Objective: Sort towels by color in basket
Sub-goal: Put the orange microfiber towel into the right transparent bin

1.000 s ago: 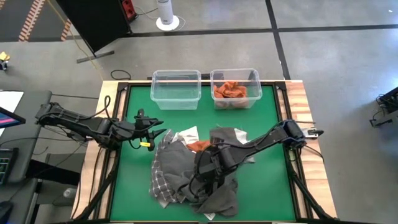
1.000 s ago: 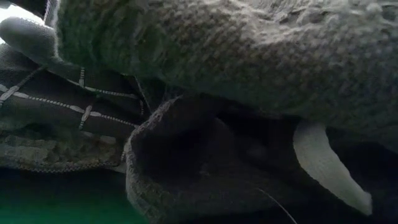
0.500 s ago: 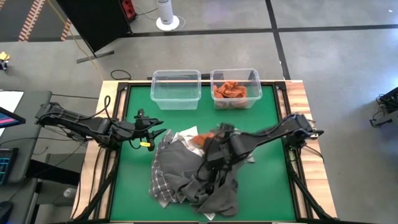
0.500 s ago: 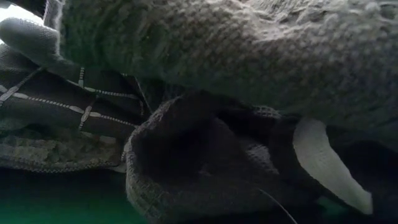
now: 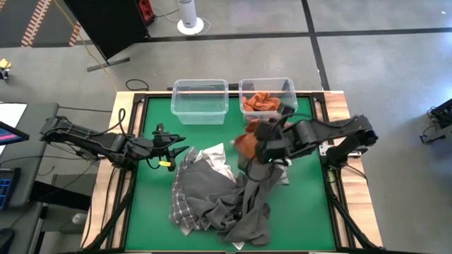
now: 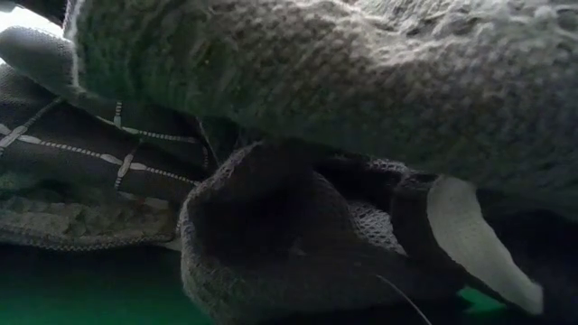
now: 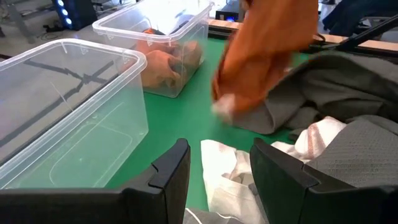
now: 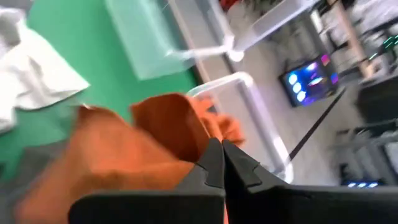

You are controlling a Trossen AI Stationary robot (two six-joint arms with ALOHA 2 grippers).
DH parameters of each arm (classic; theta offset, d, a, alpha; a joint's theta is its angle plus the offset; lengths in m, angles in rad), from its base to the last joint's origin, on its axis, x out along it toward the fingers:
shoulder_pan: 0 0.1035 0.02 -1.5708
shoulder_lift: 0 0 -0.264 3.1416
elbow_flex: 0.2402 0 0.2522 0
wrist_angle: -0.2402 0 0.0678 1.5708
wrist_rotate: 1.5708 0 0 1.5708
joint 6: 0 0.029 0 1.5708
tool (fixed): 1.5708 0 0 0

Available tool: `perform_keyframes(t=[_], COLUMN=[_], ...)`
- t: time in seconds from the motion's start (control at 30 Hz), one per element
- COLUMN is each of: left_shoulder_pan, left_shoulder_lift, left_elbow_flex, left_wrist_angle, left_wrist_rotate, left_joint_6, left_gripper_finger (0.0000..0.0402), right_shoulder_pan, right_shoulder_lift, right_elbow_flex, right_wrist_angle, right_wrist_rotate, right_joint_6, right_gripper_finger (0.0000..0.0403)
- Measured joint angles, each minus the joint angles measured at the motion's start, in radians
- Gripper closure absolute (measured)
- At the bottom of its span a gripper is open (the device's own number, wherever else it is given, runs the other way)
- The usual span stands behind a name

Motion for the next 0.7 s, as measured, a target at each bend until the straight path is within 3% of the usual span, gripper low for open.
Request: perform_keyframes(t=[0.27,0.5,0.7], left_shoulder_pan=[0.000,0.000,0.000], left_shoulder_lift=[0.000,0.000,0.000], left_elbow_flex=[0.000,0.000,0.000], left_wrist_angle=[0.000,0.000,0.000], left_wrist_rotate=[0.000,-0.001,-0.001], left_joint_6=[0.000,0.011,0.012], left_gripper_finger=[0.0242,0.0242,0.0242], right_shoulder_pan=[-0.120,-0.190,-0.244], right_shoulder_lift=[-0.073,-0.077,-0.078], right_elbow_flex=[0.143,0.309,0.394], right_wrist_angle=[0.102,0.308,0.513], right_wrist_rotate=[0.033,0.170,0.178], right_joint_6=[-0.243,-0.619,-0.885], right_gripper_finger=[0.0390,0.0390,0.0390])
